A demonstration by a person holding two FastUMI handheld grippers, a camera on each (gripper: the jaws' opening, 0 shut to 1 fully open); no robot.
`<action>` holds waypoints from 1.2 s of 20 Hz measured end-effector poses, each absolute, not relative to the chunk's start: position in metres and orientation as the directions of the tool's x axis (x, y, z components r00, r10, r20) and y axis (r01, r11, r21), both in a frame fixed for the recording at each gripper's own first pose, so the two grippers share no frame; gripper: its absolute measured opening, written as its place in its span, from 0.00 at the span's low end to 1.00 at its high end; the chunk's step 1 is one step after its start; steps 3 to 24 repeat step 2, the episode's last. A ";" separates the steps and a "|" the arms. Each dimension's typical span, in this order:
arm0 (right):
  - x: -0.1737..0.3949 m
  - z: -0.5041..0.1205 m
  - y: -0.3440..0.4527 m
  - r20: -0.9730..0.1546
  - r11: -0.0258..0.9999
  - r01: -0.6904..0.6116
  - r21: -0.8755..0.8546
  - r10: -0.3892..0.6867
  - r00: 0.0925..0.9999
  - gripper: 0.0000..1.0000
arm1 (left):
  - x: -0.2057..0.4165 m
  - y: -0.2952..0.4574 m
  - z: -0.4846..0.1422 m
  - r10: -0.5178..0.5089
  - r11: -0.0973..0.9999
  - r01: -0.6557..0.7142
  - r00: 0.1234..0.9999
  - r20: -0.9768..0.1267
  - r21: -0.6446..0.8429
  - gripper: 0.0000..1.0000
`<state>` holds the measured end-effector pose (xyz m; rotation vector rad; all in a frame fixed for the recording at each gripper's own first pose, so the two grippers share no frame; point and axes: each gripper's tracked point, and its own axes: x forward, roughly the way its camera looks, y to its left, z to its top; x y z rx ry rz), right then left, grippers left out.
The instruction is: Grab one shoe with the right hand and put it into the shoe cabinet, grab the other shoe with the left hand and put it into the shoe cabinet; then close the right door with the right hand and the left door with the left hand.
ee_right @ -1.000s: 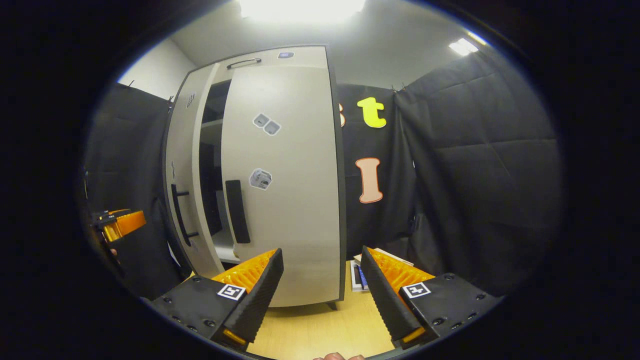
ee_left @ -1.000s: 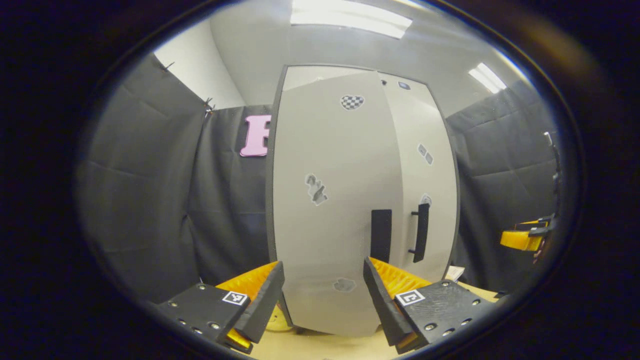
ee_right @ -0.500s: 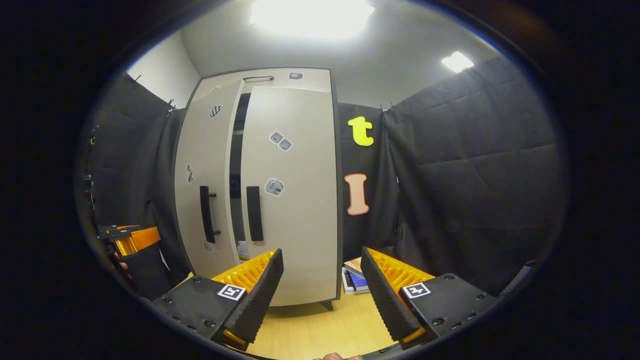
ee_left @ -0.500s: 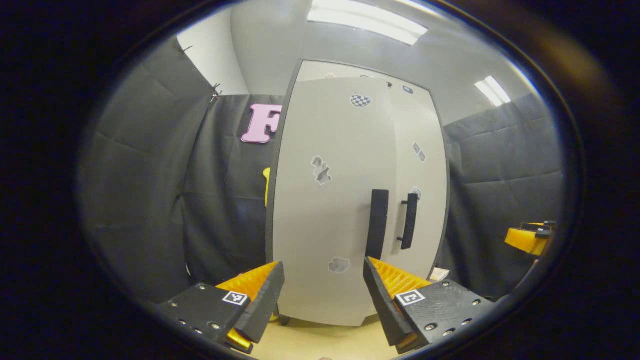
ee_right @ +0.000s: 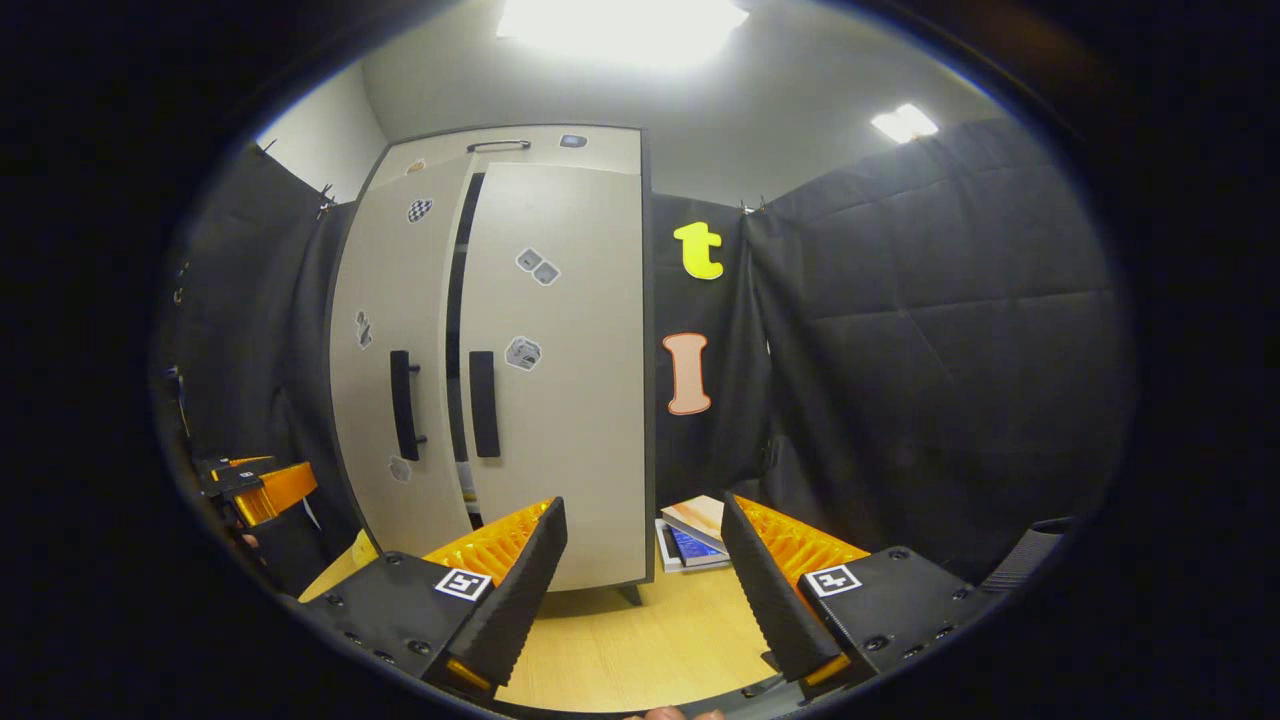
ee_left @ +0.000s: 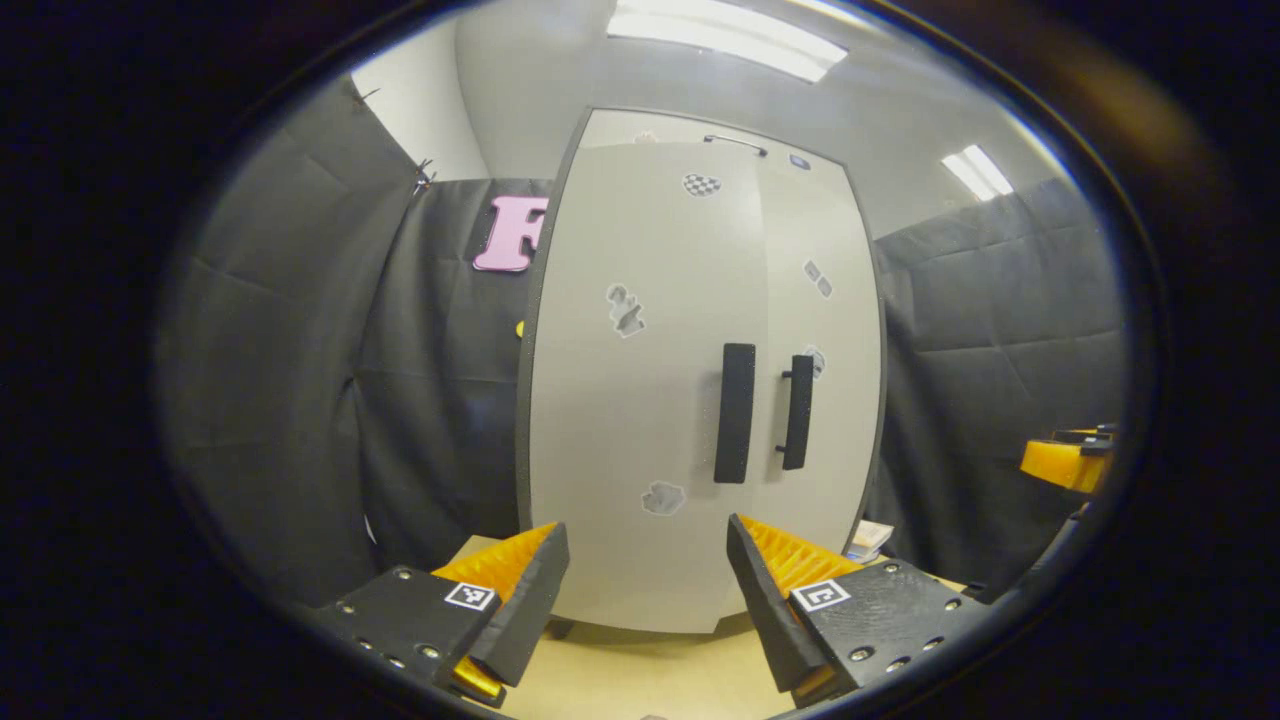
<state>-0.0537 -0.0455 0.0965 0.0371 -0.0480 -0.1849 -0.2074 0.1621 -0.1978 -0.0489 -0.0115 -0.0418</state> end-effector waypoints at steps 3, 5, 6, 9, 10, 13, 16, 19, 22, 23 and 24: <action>-0.055 0.095 -0.054 0.048 0.978 0.204 0.040 -0.206 0.977 0.98 | -0.207 0.164 -0.201 -0.028 0.999 0.028 1.000 0.011 -0.028 0.90; -0.055 0.095 -0.054 0.048 0.978 0.204 0.040 -0.206 0.977 0.98 | -0.207 0.164 -0.201 -0.028 0.999 0.028 1.000 0.011 -0.028 0.90; -0.055 0.095 -0.054 0.048 0.978 0.204 0.040 -0.206 0.977 0.98 | -0.207 0.164 -0.201 -0.028 0.999 0.028 1.000 0.011 -0.028 0.90; -0.055 0.095 -0.054 0.048 0.978 0.204 0.040 -0.206 0.977 0.98 | -0.207 0.164 -0.201 -0.028 0.999 0.028 1.000 0.011 -0.028 0.90; -0.055 0.095 -0.054 0.048 0.978 0.204 0.040 -0.206 0.977 0.98 | -0.207 0.164 -0.201 -0.028 0.999 0.028 1.000 0.011 -0.028 0.90; -0.055 0.095 -0.054 0.048 0.978 0.204 0.040 -0.206 0.977 0.98 | -0.207 0.164 -0.201 -0.028 0.999 0.028 1.000 0.011 -0.028 0.90; -0.055 0.095 -0.054 0.048 0.978 0.204 0.040 -0.206 0.977 0.98 | -0.207 0.164 -0.201 -0.028 0.999 0.028 1.000 0.011 -0.028 0.90; -0.055 0.095 -0.054 0.048 0.978 0.204 0.040 -0.206 0.977 0.98 | -0.207 0.164 -0.201 -0.028 0.999 0.028 1.000 0.011 -0.028 0.90; -0.055 0.095 -0.054 0.048 0.978 0.204 0.040 -0.206 0.977 0.98 | -0.207 0.164 -0.201 -0.028 0.999 0.028 1.000 0.011 -0.028 0.90; -0.055 0.095 -0.054 0.048 0.978 0.204 0.040 -0.206 0.977 0.98 | -0.207 0.164 -0.201 -0.028 0.999 0.028 1.000 0.011 -0.028 0.90; -0.055 0.095 -0.054 0.048 0.978 0.204 0.040 -0.206 0.977 0.98 | -0.207 0.164 -0.201 -0.028 0.999 0.028 1.000 0.011 -0.028 0.90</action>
